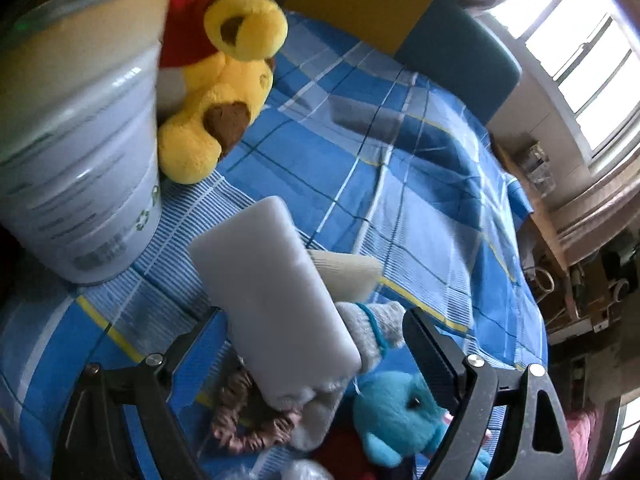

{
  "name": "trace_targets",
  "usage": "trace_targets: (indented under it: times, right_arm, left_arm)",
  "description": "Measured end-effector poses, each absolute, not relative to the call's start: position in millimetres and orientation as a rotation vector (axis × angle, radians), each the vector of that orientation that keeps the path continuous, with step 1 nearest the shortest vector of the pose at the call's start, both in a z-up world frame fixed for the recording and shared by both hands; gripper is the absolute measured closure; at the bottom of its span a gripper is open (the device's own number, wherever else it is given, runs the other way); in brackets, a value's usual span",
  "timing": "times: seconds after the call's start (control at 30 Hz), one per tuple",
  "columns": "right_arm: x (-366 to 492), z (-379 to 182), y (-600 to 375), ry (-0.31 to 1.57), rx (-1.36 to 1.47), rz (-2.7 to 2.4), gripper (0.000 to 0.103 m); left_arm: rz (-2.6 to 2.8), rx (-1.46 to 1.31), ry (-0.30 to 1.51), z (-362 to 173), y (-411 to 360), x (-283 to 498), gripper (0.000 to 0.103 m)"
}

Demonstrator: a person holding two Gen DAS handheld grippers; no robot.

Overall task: Organize soft objects
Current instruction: 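Grasp the white foam block with the right tool, then carry the pink roll onto the gold tray and open the left tool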

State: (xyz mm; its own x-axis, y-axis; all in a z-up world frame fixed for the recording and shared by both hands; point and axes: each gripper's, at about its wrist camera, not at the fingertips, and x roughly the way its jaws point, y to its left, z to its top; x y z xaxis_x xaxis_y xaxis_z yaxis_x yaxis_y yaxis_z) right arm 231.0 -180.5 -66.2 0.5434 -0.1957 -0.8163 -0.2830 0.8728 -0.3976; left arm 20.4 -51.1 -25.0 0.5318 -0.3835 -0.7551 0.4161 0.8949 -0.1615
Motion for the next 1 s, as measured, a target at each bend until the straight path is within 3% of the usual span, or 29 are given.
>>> trace_targets:
  times: [0.07,0.2,0.7,1.0]
  right_arm:
    - [233.7,-67.8,-178.8,1.024,-0.503,0.077,0.062]
    - [225.4,-66.6,-175.5,1.014,-0.478,0.062,0.077]
    - [149.4,-59.2,-195.8,1.117,-0.002,0.205,0.080]
    - [137.4,-85.7,-220.1,1.136,0.191,0.212,0.080]
  left_arm:
    - [-0.473,0.036,0.890,-24.8,-49.6,19.3,0.058]
    - [-0.466,0.030,0.890,-24.2,-47.2,18.6,0.058]
    - [-0.468,-0.006,0.842,-9.6,-30.7,4.4,0.058]
    - [-0.392,-0.207,0.837,9.2,43.5,10.0,0.058]
